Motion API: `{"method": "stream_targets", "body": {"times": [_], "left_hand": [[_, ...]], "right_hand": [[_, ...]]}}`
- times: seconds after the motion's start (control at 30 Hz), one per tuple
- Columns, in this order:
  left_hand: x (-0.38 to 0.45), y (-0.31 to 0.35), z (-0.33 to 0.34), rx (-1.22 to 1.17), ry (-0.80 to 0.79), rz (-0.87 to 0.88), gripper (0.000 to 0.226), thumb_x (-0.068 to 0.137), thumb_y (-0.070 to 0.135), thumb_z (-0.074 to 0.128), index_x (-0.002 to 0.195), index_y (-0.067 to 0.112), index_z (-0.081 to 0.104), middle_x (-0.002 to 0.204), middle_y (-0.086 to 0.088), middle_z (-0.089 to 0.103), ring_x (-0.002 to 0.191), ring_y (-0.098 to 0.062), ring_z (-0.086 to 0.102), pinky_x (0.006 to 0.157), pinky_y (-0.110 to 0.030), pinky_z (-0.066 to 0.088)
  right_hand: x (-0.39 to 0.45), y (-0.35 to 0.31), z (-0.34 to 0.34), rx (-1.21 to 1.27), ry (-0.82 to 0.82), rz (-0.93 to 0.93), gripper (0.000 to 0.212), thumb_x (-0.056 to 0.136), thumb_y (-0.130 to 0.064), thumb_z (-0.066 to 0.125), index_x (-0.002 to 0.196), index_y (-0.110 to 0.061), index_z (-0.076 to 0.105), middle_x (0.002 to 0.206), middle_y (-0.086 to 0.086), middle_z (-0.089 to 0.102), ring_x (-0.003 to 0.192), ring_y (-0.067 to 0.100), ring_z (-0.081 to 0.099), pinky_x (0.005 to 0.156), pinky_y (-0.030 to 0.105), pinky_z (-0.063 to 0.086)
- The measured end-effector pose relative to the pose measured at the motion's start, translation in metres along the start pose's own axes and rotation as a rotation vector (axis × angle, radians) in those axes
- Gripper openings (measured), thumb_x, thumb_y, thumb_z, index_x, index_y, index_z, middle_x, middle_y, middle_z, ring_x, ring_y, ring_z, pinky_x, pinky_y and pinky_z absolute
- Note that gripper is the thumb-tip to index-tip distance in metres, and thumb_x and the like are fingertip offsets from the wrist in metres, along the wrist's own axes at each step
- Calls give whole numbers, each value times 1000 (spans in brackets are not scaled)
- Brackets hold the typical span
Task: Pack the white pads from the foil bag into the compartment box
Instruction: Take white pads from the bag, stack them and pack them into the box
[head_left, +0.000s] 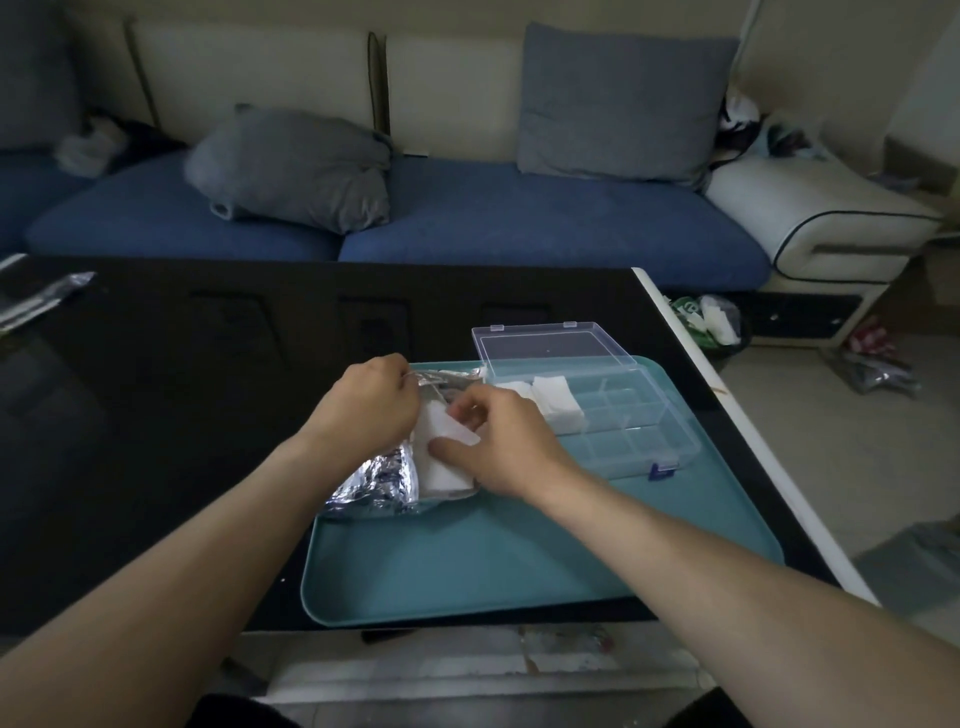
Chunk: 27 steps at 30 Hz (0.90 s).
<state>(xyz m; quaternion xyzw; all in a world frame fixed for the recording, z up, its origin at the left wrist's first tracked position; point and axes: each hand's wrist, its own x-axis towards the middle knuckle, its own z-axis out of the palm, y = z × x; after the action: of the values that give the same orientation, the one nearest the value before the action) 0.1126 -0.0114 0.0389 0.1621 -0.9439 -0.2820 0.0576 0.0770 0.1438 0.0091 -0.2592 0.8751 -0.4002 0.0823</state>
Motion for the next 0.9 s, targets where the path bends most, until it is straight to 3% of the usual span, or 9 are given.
{"method": "stream_targets", "body": {"times": [0.17,0.3,0.4,0.47,0.6,0.73,0.83,0.9], "left_hand": [[0,-2,0,-8,-9,7,24,100,22,42,100,10,62,88,-8,63,80,-28,62,71,-37,51],[-2,-1,1,-20,-15,12,24,101,22,42,100,10,62,89,-9,64,78,-27,62,64,-34,47],[-4,-1,1,-14,-11,23,24,101,21,42,102,9,62,93,-13,65,81,-30,62,66,-34,48],[-5,-1,0,-14,-13,25,24,101,21,42,103,9,62,94,-14,66,81,-31,63,69,-37,51],[-6,-2,-4,-27,-35,13,23,102,23,41,101,11,61,86,-8,64,75,-25,63,66,-35,51],[-7,0,-5,-15,-43,3,24,102,24,41,106,11,61,86,-4,62,75,-22,62,62,-31,49],[-8,4,-5,12,-35,-27,26,100,28,43,114,13,60,100,-8,65,83,-26,64,77,-39,55],[-9,8,-5,29,-18,-27,31,98,33,50,122,15,57,113,-7,65,94,-26,64,86,-41,54]], "right_hand": [[-5,-9,-5,-376,-72,-191,26,77,-29,83,91,-19,63,92,1,60,91,25,58,70,32,41],[-7,-11,-4,-555,-201,-306,42,83,-23,76,123,-23,66,125,6,57,113,28,57,84,38,50],[-7,-14,-5,-582,-156,-378,15,87,-20,69,101,-16,71,112,5,56,105,32,59,74,37,44],[-7,-14,-9,-537,-114,-393,8,87,-22,67,87,-14,67,103,6,60,100,33,59,73,37,44],[-8,-7,-24,-322,-65,-219,20,91,-25,65,81,-13,53,80,4,60,77,26,55,66,39,40],[-4,2,-41,-59,77,11,19,86,-21,69,89,-3,61,83,12,66,73,27,59,66,40,47],[-5,5,-53,279,123,176,8,88,-11,68,95,-7,67,81,8,70,57,13,63,50,26,47],[-7,7,-61,483,159,262,1,90,-10,68,90,-9,68,76,6,70,55,13,62,51,25,48]]}}
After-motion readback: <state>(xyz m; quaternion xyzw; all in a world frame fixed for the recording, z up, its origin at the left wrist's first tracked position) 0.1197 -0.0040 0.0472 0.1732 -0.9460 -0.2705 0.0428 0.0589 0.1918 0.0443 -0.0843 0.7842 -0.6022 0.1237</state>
